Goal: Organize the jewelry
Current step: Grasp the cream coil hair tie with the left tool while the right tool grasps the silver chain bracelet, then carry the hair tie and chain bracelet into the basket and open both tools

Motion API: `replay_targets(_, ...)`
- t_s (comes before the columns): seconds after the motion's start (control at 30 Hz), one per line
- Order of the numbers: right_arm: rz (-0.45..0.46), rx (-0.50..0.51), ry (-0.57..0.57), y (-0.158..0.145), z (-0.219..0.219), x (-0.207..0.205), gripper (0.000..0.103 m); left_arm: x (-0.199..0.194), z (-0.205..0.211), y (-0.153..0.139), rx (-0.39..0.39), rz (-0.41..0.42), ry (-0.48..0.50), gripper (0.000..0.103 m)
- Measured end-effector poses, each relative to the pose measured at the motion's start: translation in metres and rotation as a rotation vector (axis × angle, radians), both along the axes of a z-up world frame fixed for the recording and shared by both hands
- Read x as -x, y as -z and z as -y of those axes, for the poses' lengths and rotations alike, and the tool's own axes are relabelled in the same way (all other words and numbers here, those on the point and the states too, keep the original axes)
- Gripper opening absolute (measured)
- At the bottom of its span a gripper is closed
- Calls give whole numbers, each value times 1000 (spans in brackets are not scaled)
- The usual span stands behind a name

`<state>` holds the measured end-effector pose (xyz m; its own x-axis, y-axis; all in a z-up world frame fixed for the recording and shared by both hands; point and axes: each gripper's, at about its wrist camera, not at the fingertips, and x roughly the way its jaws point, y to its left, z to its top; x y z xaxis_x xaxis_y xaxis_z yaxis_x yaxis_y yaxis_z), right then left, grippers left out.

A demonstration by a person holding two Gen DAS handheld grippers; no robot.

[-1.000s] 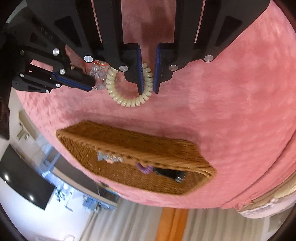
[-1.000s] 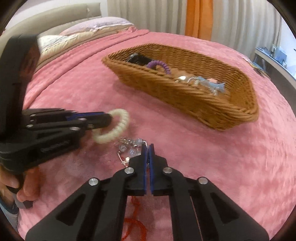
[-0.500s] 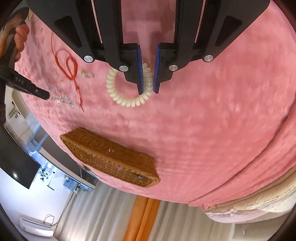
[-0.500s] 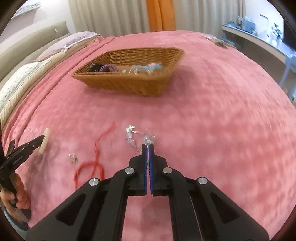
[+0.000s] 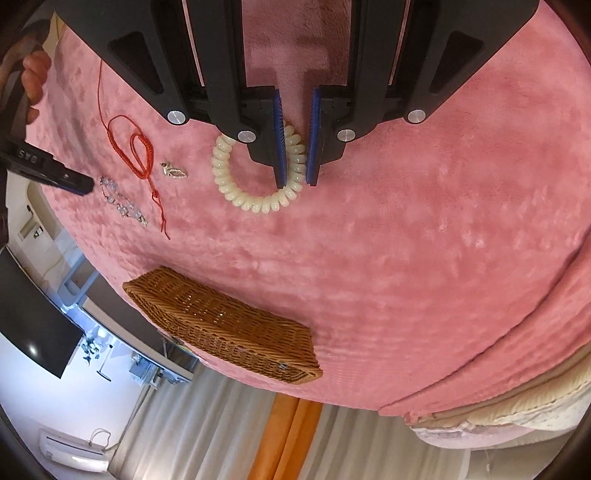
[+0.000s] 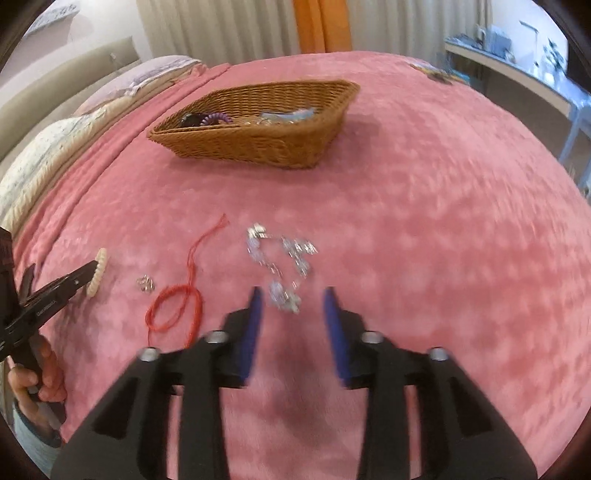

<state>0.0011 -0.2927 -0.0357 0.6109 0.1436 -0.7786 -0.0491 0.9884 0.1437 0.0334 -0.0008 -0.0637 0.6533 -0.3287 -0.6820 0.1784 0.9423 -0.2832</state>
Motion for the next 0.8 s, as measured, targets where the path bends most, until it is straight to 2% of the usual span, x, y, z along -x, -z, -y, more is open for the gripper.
replay_targets(0.07,2,20,-7,3,-6,-10,45,0,0,1,0,0,1,9)
replay_targets(0.2,-33,-7,4,19,-6,-33,45,0,2,1,-16,-3,6,9)
replay_targets(0.37,-12,157,-15,25,-29,-37,45,-1,3,1,-16,-6,9,9)
replay_targets(0.47,10,226,-28,27,-41,-33,34,-2,2,1,-15,-6,9,9)
replay_targets(0.53,17,238,-43,27,-45,-31,18,-2,3,2,-17,-7,9,9)
replay_targets(0.6,24,238,-65,26,-48,-28,8,-2,2,2,-16,-6,9,9)
replay_targets(0.7,36,220,-81,22,-50,-22,8,-2,1,1,-5,-9,8,9)
replay_targets(0.8,53,150,-88,12,-44,-15,8,-3,-1,-1,17,-7,7,9)
